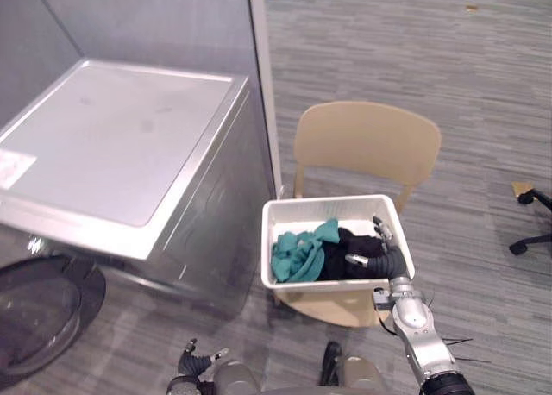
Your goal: Pick up the laundry basket with both hands and put the clothes into the washing machine.
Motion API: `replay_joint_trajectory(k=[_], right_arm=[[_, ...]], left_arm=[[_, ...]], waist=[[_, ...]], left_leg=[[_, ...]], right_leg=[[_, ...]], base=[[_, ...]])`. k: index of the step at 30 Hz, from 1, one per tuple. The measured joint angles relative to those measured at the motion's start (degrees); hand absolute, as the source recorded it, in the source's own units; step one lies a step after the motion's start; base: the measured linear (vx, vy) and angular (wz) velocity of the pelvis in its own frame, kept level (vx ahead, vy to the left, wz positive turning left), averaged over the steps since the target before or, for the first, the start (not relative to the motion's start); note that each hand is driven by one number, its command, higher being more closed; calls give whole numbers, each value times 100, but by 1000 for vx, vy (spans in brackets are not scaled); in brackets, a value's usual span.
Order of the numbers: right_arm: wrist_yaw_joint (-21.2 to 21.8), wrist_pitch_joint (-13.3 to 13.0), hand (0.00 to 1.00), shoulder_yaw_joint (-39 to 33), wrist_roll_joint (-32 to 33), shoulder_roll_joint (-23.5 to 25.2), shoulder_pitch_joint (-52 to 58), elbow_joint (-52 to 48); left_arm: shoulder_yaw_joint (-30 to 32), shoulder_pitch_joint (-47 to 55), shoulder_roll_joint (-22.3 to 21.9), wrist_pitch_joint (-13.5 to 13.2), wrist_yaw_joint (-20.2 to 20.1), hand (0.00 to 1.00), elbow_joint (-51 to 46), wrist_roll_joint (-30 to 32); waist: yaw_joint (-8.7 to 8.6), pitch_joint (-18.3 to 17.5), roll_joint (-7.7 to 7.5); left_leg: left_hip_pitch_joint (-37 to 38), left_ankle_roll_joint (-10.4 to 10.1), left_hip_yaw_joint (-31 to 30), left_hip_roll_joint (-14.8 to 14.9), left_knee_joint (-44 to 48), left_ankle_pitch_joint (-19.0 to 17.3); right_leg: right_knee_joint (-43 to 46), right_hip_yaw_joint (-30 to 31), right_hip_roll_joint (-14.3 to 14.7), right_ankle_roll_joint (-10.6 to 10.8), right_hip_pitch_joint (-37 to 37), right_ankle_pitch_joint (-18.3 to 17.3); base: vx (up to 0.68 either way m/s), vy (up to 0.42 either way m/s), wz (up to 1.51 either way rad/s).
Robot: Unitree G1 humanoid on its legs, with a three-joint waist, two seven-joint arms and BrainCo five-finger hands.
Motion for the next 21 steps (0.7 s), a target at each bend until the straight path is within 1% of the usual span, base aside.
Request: replay_joint_trajectory(k=[1, 2, 3, 4, 5, 7, 8, 9, 11, 12, 13, 14, 15, 17, 19, 20, 21], right_arm=[[-15, 4, 0, 8, -112, -113, -58, 0], [-32, 18, 0, 8, -229, -126, -108, 46], [-54, 70, 0, 26, -298, -72, -125, 94], [-112, 110, 0, 38, -466, -43, -122, 107], [-121, 115, 0, 38, -615, -87, -126, 113], [-126, 123, 0, 60, -828, -186, -180, 167], [-129, 150, 0, 203, -1005, -254, -369, 412], [-122, 168, 0, 280, -1033, -282, -455, 544], [-90, 230, 0, 521, -1237, -311, -659, 912], [-80, 232, 0, 755, -1395, -324, -798, 1090], [-74, 229, 0, 1037, -1486, -356, -1013, 1322], [-67, 228, 0, 1176, -1550, -363, -1139, 1464], [-55, 233, 0, 1522, -1735, -376, -1618, 1885], [-6, 242, 0, 1642, -1864, -388, -1946, 2123], [38, 335, 0, 1882, -1925, -535, -2628, 2578], [35, 367, 0, 1985, -2045, -596, -3067, 2875], [30, 397, 0, 2021, -2124, -626, -3346, 3052]], left_arm=[[0, 16, -83, 2, 2, 0, -14, -2], [0, 22, -118, 6, 1, 0, 8, 0], [11, 20, -108, 11, 6, 0, 35, 0], [11, 19, -17, 14, 10, 0, 64, 2], [11, 19, 28, 22, 14, 0, 73, 2], [13, 25, 34, 34, 23, 0, 106, 3], [12, 44, 43, 50, 22, 0, 175, 4], [12, 45, 49, 62, 21, 0, 198, 6], [9, 56, 56, 67, 16, 0, 227, 11], [9, 50, 61, 65, 13, 0, 227, 31], [8, 35, 68, 63, 10, 0, 224, 74], [8, 29, 72, 62, 9, 0, 223, 75], [3, -9, 84, 49, 9, 0, 213, 76], [3, -98, 92, 32, 11, 0, 187, 72], [-8, -364, 97, 9, 20, 0, 131, 69], [-6, -517, 103, -31, 33, 0, 91, 62], [-9, -626, 118, -69, 49, 0, 65, 55]], waist=[[52, -5, 150], [60, -8, 251], [59, -32, 194], [34, -34, 44], [44, -52, -38], [53, -40, -57], [53, -37, -60], [55, -27, -72], [107, -26, -75], [194, -18, -90], [215, -1, -111], [225, 10, -117], [280, 167, -101], [346, 316, -91], [365, 709, 9], [380, 961, 65], [425, 1086, 87]], left_leg=[[-18, -65, -194, -174, -964, 408], [-23, 171, -192, -166, -1145, 626], [68, 146, -166, -201, -1214, 642], [232, 156, -107, -355, -1479, 666], [291, 209, -36, -451, -1628, 718], [328, 242, -26, -584, -1698, 738], [353, 243, -25, -641, -1697, 738], [388, 243, -28, -668, -1697, 738], [484, 262, -29, -688, -1698, 726], [501, 262, -35, -687, -1698, 726], [477, 262, -39, -684, -1698, 726], [445, 263, -45, -685, -1696, 726], [283, 268, -105, -685, -1627, 729], [82, 298, -164, -666, -1531, 749], [-398, 363, -357, -642, -1249, 725], [-627, 410, -387, -614, -1130, 699], [-820, 413, -391, -603, -1049, 702]], right_leg=[[-181, 158, 187, 121, 142, 76], [-300, 289, 292, 180, 241, 100], [-389, 339, 271, 260, 286, 151], [-587, 399, 182, 343, 371, 202], [-720, 439, 93, 434, 400, 260], [-817, 442, 0, 507, 468, 305], [-837, 445, -58, 565, 496, 342], [-867, 447, -80, 572, 547, 346], [-910, 453, -96, 611, 671, 381], [-910, 454, -95, 610, 689, 385], [-910, 454, -89, 610, 661, 386], [-907, 453, -85, 610, 630, 386], [-862, 444, -82, 595, 502, 396], [-775, 445, -79, 581, 313, 406], [-567, 335, -67, 575, -23, 408], [-398, 317, -54, 572, -239, 404], [-281, 325, -62, 571, -448, 404]], base=[[175, 95, -79], [222, 140, -77], [211, 145, -36], [219, 146, -13], [153, 102, -5], [105, 87, 6], [81, 88, 7], [57, 85, 4], [20, 55, 5], [0, 0, 0], [-44, -4, 0], [-110, -3, 3], [-125, 9, 4], [-161, 12, 9], [-245, 14, 31], [-269, 24, 20], [-321, 37, 7]])
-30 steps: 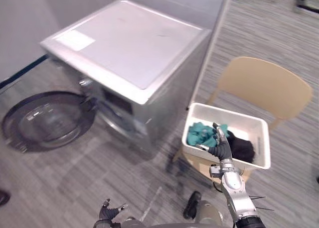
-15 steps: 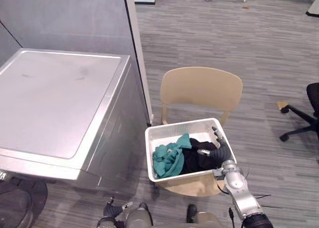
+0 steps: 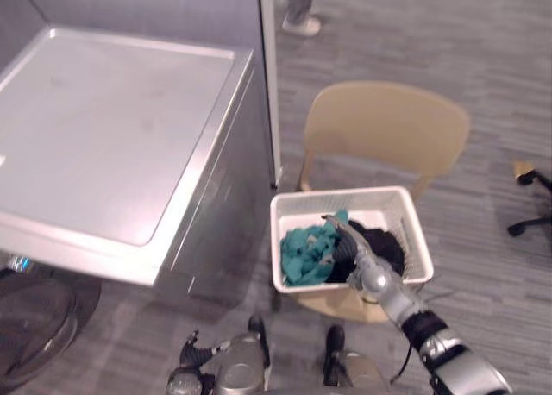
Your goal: Pick up the laundry basket with both hands and put the clothes into the washing machine.
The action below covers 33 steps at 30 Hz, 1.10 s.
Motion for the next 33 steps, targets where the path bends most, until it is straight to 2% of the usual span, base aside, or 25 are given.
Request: replay_joint_trajectory(k=[2, 4, 5, 7, 11, 12, 15, 19, 24, 29, 33], right_arm=[[-8, 99, 0, 19, -111, -76, -521, 345], [-15, 177, 0, 20, -229, -135, -871, 635], [-23, 213, 0, 36, -293, -191, -1032, 857], [-51, 286, 0, 226, -458, -250, -1337, 1188], [-230, 456, 0, 280, -651, -339, -1828, 1657], [-259, 539, 100, 461, -687, -387, -1997, 1730], [-452, 610, 100, 668, -875, -466, -2293, 1718], [-447, 650, 100, 855, -884, -593, -2548, 1531], [-468, 700, 100, 694, -441, -573, -2275, 925], [-597, 681, 100, -469, 384, -390, -1313, -688], [-829, 504, 100, -1350, 1086, -120, -449, -2053]], left_arm=[[-44, -239, 28, -6, 80, 0, -54, -46], [-125, -308, 48, -24, 95, 0, -180, -130], [-170, -386, 51, -29, 101, 0, -191, -178], [-225, -499, 48, -31, 102, 0, -189, -254], [-367, -874, -26, -75, 114, 0, -192, -450], [-364, -980, -64, -127, 136, 0, -222, -552], [-333, -1177, -182, -151, 212, 0, -349, -650], [-321, -1324, -514, -160, 206, 0, -551, -686], [-312, -1333, -660, -151, 212, 0, -573, -787], [-315, -1331, -666, -143, 217, 0, -574, -790], [-315, -1171, -555, -127, 216, 0, -572, -786]], waist=[[130, 268, 18], [161, 421, 27], [264, 440, 27], [263, 441, 29], [419, 465, 63], [420, 488, 95], [423, 512, 100], [423, 513, 101], [425, 518, 91], [355, 547, 41], [259, 549, -47]], left_leg=[[-336, 112, -39, -24, 28, 76], [-586, 185, -114, -98, 24, 165], [-744, 186, -133, -131, 8, 224], [-993, 227, -229, -209, -56, 353], [-1366, 339, -346, -351, -244, 620], [-1488, 338, -416, -390, -312, 710], [-1704, 299, -565, -447, -442, 823], [-1759, 238, -601, -492, -630, 912], [-1705, 222, -599, -431, -631, 922], [-1326, 187, -547, -372, -633, 893], [-802, 154, -540, -348, -758, 868]], right_leg=[[157, 9, -62, -10, -373, 8], [239, -48, -134, -9, -610, 9], [245, -66, -167, -41, -765, 45], [243, -174, -225, -34, -957, 84], [278, -323, -337, -6, -1348, 121], [293, -416, -372, -6, -1452, 120], [385, -561, -414, -48, -1675, 81], [588, -666, -494, -85, -1845, -74], [676, -686, -482, -151, -1833, -146], [707, -651, -451, -166, -1501, -220], [684, -604, -405, -157, -1036, -312]], base=[[-215, 44, 7], [-123, 55, 21], [-79, 56, 20], [-10, 43, 28], [38, 17, 26], [57, -9, 31], [61, -27, 25], [36, -36, 16], [46, -37, 0], [27, -26, -4], [-34, -21, -1]])
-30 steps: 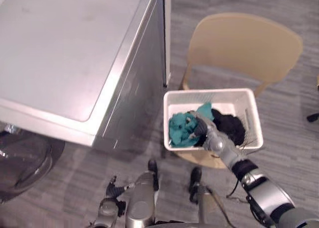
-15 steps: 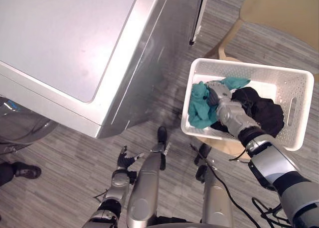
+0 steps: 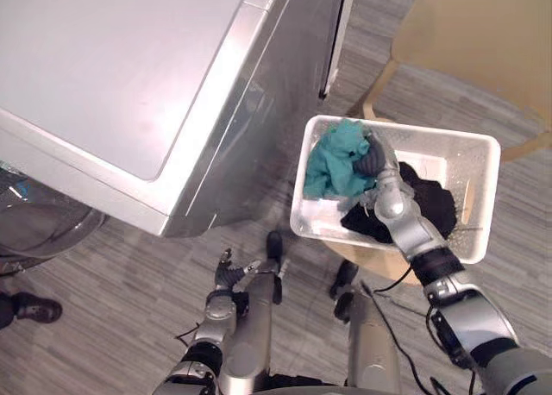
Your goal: Pick up the laundry basket with both hands and put the clothes into the washing machine.
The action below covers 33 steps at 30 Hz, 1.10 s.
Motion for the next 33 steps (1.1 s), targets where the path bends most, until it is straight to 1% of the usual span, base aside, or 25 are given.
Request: replay_joint_trajectory(k=[3, 5, 6, 8, 10, 12, 13, 15, 16, 18, 19, 20, 21, 22, 23, 24, 25, 26, 27, 28, 29, 30, 31, 32, 33], right_arm=[[-52, -210, 100, -352, 498, 230, 699, -749], [-30, -299, 100, -518, 709, 410, 1209, -1076], [27, -356, 100, -610, 924, 603, 1677, -1304], [135, -418, 100, -701, 1106, 704, 1978, -1454], [299, -537, 100, -793, 1523, 867, 2379, -1770], [461, -676, 100, -831, 1939, 1025, 2655, -2101], [626, -819, 100, -816, 2368, 1178, 2770, -2312], [725, -898, 100, -757, 2643, 1309, 2804, -2514], [781, -1047, 100, -672, 2827, 1401, 2829, -2726], [853, -1138, 100, -679, 2940, 1489, 2914, -2900], [852, -1201, 100, -681, 2999, 1519, 3020, -3013], [844, -1217, 100, -698, 3024, 1557, 3162, -3163], [842, -1248, 100, -704, 3024, 1575, 3225, -3200], [836, -1261, 100, -721, 3020, 1609, 3281, -3224], [843, -1261, 100, -637, 3013, 1654, 3295, -3276], [841, -1261, 100, -595, 3013, 1663, 3303, -3344], [831, -1266, 100, -535, 2998, 1664, 3280, -3438], [830, -1294, 100, -487, 2952, 1681, 3201, -3560], [823, -1311, 100, -486, 2953, 1678, 3139, -3561], [787, -1311, 100, -454, 2963, 1680, 3050, -3540], [768, -1315, 100, -444, 2968, 1688, 3027, -3538], [697, -1342, 100, -447, 2969, 1633, 3007, -3491], [654, -1354, 100, -474, 2971, 1510, 3016, -3403], [594, -1360, 100, -510, 2969, 1339, 3033, -3202], [591, -1322, 100, -593, 2965, 1341, 3060, -3039]], left_arm=[[6, 317, 167, 101, -9, 0, 46, 7], [105, 492, 261, 137, -19, 0, 52, 9], [166, 646, 365, 146, -28, 0, 125, 16], [207, 713, 403, 173, -39, 0, 198, 30], [228, 830, 422, 244, -96, 0, 305, 59], [281, 954, 421, 261, -157, 0, 328, 120], [416, 1068, 422, 259, -157, 0, 335, 127], [455, 1178, 446, 255, -157, 0, 358, 121], [456, 1200, 474, 249, -158, 0, 385, 123], [442, 1196, 498, 251, -165, 0, 387, 133], [440, 1194, 491, 245, -166, 0, 402, 155], [446, 1182, 497, 228, -168, 0, 456, 177], [455, 1177, 498, 218, -172, 0, 483, 171], [568, 1164, 520, 223, -162, 0, 467, 170], [678, 1186, 563, 233, -144, 0, 448, 171], [718, 1190, 585, 232, -134, 0, 440, 171], [770, 1195, 601, 226, -120, 0, 418, 169], [800, 1216, 573, 216, -86, 0, 367, 165], [801, 1241, 509, 214, -60, 0, 336, 161], [841, 1363, 409, 180, -7, 0, 214, 97], [839, 1418, 391, 158, 9, 0, 150, 81], [787, 1473, 337, 141, 14, 0, 90, 1], [701, 1484, 282, 142, 20, 0, 81, -9], [501, 1580, 229, 139, 22, 0, -51, -21], [337, 1567, 239, 134, 7, 0, -185, -18]], waist=[[-48, -101, -178], [-154, -251, -313], [-216, -489, -476], [-245, -653, -548], [-356, -874, -594], [-354, -1027, -599], [-341, -1115, -598], [-330, -1207, -602], [-352, -1215, -601], [-417, -1215, -597], [-527, -1215, -589], [-624, -1217, -619], [-659, -1229, -639], [-629, -1253, -677], [-568, -1305, -699], [-533, -1353, -709], [-453, -1438, -787], [-320, -1503, -821], [-312, -1510, -774], [-278, -1548, -682], [-246, -1546, -659], [-232, -1550, -504], [-243, -1542, -275], [-319, -1559, -40], [-360, -1526, -75]], left_leg=[[425, -18, 129, -14, -295, 14], [640, -45, 152, -19, -491, 35], [830, -63, 220, -20, -627, 68], [925, -70, 247, -25, -638, 76], [1172, -73, 288, -33, -735, 71], [1434, -93, 368, -43, -822, 51], [1676, -102, 514, -27, -820, -35], [1834, -110, 661, -12, -792, -135], [1899, -99, 755, 17, -655, -230], [1813, -67, 682, 51, -415, -321], [1669, -45, 472, 108, -272, -335], [1546, -14, 252, 79, -191, -355], [1513, -17, 92, 50, -107, -351], [1418, -38, -148, 8, -7, -322], [1276, -90, -390, -47, 83, -274], [1155, -137, -523, -75, 147, -229], [985, -195, -667, -105, 230, -177], [679, -337, -899, -171, 273, 36], [584, -404, -1001, -150, 222, 161], [450, -443, -1154, -81, 31, 441], [425, -430, -1193, -41, -83, 580], [356, -374, -1334, 76, -314, 922], [352, -149, -1354, 191, -599, 1256], [484, 210, -1151, 440, -1109, 616], [451, 299, -835, 414, -1207, -202]], right_leg=[[-136, 163, 38, 32, 243, -23], [-317, 183, 93, 57, 431, 2], [-499, 234, 134, 77, 596, 74], [-621, 262, 171, 105, 725, 117], [-818, 276, 193, 159, 1000, 156], [-904, 378, 195, 177, 1207, 169], [-905, 525, 220, 179, 1345, 170], [-902, 707, 252, 179, 1424, 170], [-794, 860, 267, 180, 1430, 167], [-538, 991, 273, 202, 1340, 150], [-256, 1143, 264, 283, 1263, 64], [541, 1374, 176, 256, 1108, -355], [1058, 1487, 157, 264, 1057, -549], [1997, 1650, 104, 338, 1040, -833], [2556, 1871, 68, 430, 1146, -963], [2687, 2006, 76, 465, 1223, -1009], [2693, 2187, 90, 460, 1340, -1007], [2197, 2397, 210, 441, 1594, -1473], [1954, 2378, 281, 350, 1671, -1676], [1575, 2246, 408, 293, 1754, -2011], [1451, 2166, 456, 264, 1780, -2157], [1258, 1924, 627, 132, 1825, -2373], [1222, 1727, 848, 15, 1827, -2339], [1040, 1402, 1030, -227, 1881, -2191], [726, 1032, 967, -398, 1932, -1967]], base=[[-21, -8, -19], [50, 9, -14], [110, 12, -19], [127, 5, -13], [142, -2, -8], [118, 13, -29], [89, 23, -45], [25, 21, -55], [-33, 20, -49], [-66, 20, -6], [-114, -11, 76], [-99, -39, 106], [-101, -114, 130], [-95, -187, 119], [-125, -227, 108], [-138, -219, 86], [-215, -327, 84], [-230, -343, 79], [-328, -409, 75], [-267, -282, 44], [-373, -341, 53], [-408, -328, 65], [-482, -319, 100], [-463, -273, 141], [-356, -189, 132]])
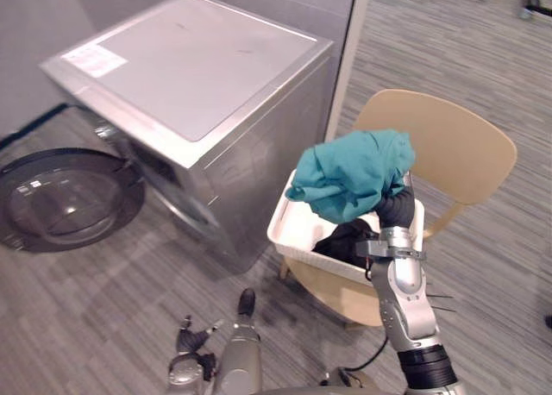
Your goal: Pick up the laundry basket with both hands and put the clothes into the washing machine.
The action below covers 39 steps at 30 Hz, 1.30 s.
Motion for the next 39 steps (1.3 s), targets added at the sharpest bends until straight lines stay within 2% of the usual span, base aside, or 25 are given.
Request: replay_joint_trajectory(k=[1, 2, 3, 4, 5, 7, 8, 9, 11, 12, 13, 16, 18, 19, 23, 25, 26, 27, 29, 32, 39], right_arm=[[11, 4, 100, -97, -3, -16, -6, 63], [10, 23, 100, -202, -4, -11, 5, 153], [17, 25, 100, -206, -7, -43, 9, 149], [97, 25, 100, -190, -12, -105, 14, 147], [128, 26, 100, -183, -12, -128, 30, 149], [293, 29, 100, -120, -14, -194, 47, 147], [427, 30, 100, -64, -14, -211, 48, 147], [512, 30, 100, -18, -14, -206, 47, 147], [678, 38, 100, 212, -14, -223, 39, 147], [741, 39, 100, 306, -13, -218, 37, 149], [891, 70, 100, 560, 4, -154, 41, 190], [1281, 84, 100, 1480, 5, 53, -26, 381], [1412, 94, 100, 2068, 8, 188, -160, 722], [1418, 94, 100, 2161, 19, 299, -258, 898], [1535, 141, 100, 2418, 416, 229, -630, 1262], [1639, 185, 100, 2636, 958, 7, -638, 1280], [1647, 196, 100, 2693, 1034, -76, -637, 1280], [1669, 232, 100, 2823, 1232, -250, -633, 1281], [1789, 297, 100, 2933, 1603, -508, -624, 1373], [1824, 299, 100, 2992, 1855, -641, -596, 1544], [1866, 224, 100, 3006, 1931, -678, -532, 1784]], left_arm=[[-80, -32, -23, -6, -9, 0, -129, -1], [-258, 82, -32, -14, -18, 0, -479, 1], [-278, 199, -53, -16, -19, 0, -813, 4], [-267, 334, -51, -34, -9, 0, -1359, 10], [-260, 357, -39, -41, -3, 0, -1593, 9], [-288, 358, -11, -175, -2, 0, -2438, -5], [-428, 362, -12, -278, -17, 0, -2938, -47], [-561, 367, -25, -380, -29, 0, -3241, -105], [-913, 325, -86, -542, -100, 0, -3779, -234], [-1024, 299, -92, -581, -152, 0, -3903, -263], [-1235, 236, -64, -651, -198, 0, -4087, -262], [-1775, 192, -34, -786, -296, 0, -4479, -251], [-2026, 82, -8, -838, -299, 0, -4502, -254], [-2025, 78, 0, -840, -285, 0, -4501, -260], [-2053, 66, 183, -840, -283, 0, -4503, -271], [-2232, 65, 414, -839, -283, 0, -4504, -310], [-2283, 65, 465, -836, -284, 0, -4504, -311], [-2390, 65, 530, -834, -283, 100, -4505, -311], [-2568, 64, 616, -830, -289, 100, -4540, -277], [-2716, 64, 621, -822, -291, 100, -4562, -166], [-2769, 66, 619, -619, -289, 100, -4492, 11]], waist=[[18, 38, -62], [9, 40, -136], [-19, -1, -121], [-12, -11, -65], [-14, -20, -45], [-15, -33, -27], [-50, -43, -13], [-89, -59, 12], [-122, -179, 200], [-124, -198, 231], [-84, -226, 176], [22, -390, 45], [33, -507, 20], [33, -546, 24], [42, -607, 6], [45, -662, 6], [46, -673, 6], [43, -675, 10], [44, -683, 18], [44, -697, 11], [39, -722, 0]], left_leg=[[-43, -64, 130, -102, 223, 76], [-87, -171, 243, -356, 741, 220], [-86, -180, 372, -456, 1125, 199], [-2, -177, 604, -452, 1591, 166], [75, -174, 714, -432, 1818, 127], [493, -287, 1048, -227, 2391, -378], [841, -344, 1227, -115, 2345, -534], [1148, -406, 1299, -52, 1994, -531], [1758, -663, 1339, -26, 613, -412], [1842, -706, 1339, -26, 372, -385], [1888, -778, 1307, -61, 179, -259], [1883, -712, 1271, -265, 205, -221], [1869, -662, 1226, -373, 193, -187], [1873, -617, 1172, -440, 165, -158], [1848, -545, 1132, -518, 127, -105], [1788, -532, 1118, -522, 130, -80], [1769, -531, 1114, -521, 130, -72], [1741, -532, 1108, -521, 130, -49], [1648, -529, 1093, -499, 133, -33], [1618, -562, 1066, -456, 135, -10], [1499, -599, 972, -349, 139, 26]], right_leg=[[-78, -133, -103, -43, -26, 88], [-280, -398, -285, -102, -77, 284], [-448, -563, -323, -157, -104, 461], [-718, -802, -322, -207, -144, 707], [-826, -936, -322, -229, -148, 803], [-1111, -1412, -324, -282, -196, 1073], [-1250, -1671, -320, -258, -207, 1182], [-1343, -1844, -317, -226, -208, 1258], [-1547, -2191, -221, -123, -210, 1439], [-1555, -2268, -212, -100, -211, 1467], [-1561, -2320, -278, -49, -208, 1557], [-1660, -2213, -444, 140, -195, 1707], [-1740, -2225, -528, 231, -152, 1772], [-1797, -2257, -573, 266, -110, 1821], [-1966, -2264, -598, 294, -64, 1973], [-2098, -2259, -568, 270, -62, 2070], [-2143, -2257, -556, 270, -62, 2094], [-2187, -2260, -545, 266, -64, 2124], [-2255, -2264, -492, 226, -73, 2172], [-2284, -2270, -441, 199, -77, 2189], [-2280, -2268, -317, 153, -165, 2165]], base=[[-344, -183, 140], [-331, -153, 107], [-358, -145, 119], [-268, -94, 92], [-239, -52, 108], [-205, -27, 122], [-184, 12, 125], [-188, 49, 128], [-142, 127, 94], [-119, 163, 61], [-95, 169, 43], [-51, 164, 16], [-38, 141, 16], [-18, 98, 21], [-23, 76, 8], [-3, 1, 2], [-6, -11, 3], [0, 0, 0], [-57, -29, 2], [-32, -45, 3], [-15, -41, 2]])
